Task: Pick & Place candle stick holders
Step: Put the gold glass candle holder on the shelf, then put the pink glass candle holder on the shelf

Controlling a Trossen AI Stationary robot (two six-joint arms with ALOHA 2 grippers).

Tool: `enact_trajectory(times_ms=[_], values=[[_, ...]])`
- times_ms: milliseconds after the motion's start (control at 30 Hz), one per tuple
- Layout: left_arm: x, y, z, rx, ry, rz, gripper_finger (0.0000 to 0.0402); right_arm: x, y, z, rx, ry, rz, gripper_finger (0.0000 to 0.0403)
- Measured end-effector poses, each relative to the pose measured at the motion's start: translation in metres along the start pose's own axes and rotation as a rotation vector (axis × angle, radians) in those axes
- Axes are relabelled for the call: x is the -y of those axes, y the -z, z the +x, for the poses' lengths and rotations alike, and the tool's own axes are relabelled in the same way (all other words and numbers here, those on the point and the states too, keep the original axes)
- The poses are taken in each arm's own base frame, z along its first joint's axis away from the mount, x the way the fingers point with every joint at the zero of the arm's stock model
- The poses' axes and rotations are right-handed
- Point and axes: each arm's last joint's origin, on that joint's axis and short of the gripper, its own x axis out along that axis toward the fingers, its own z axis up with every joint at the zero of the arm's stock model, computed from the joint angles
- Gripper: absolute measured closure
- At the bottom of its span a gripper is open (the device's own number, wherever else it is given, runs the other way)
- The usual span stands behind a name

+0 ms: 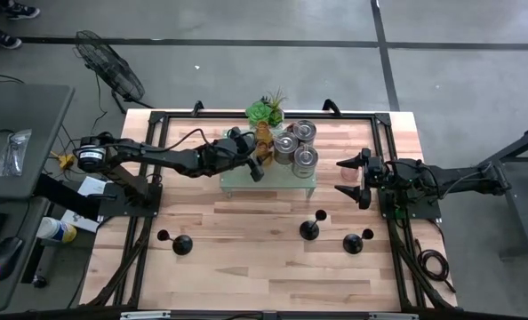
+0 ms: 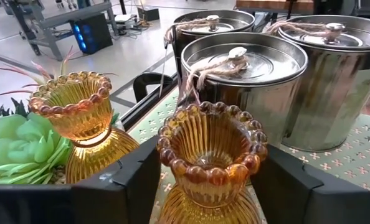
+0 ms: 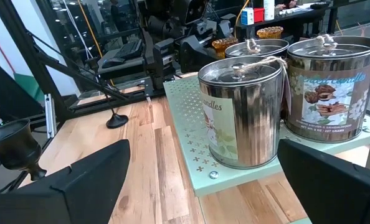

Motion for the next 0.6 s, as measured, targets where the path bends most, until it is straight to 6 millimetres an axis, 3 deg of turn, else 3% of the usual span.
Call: enact_trajectory(times_ms=[300,600], values=[[-0.001,-0.008,-0.006,0.029,0.017,0.054,0.0106,0.0,0.0,0.0,0.0,0.0,0.0,0.0003],[-0.007,-0.029,-0.027,0.077,0.08,0.084,0.0098,0.0,0.0,0.0,0.0,0.0,0.0,0.0003]])
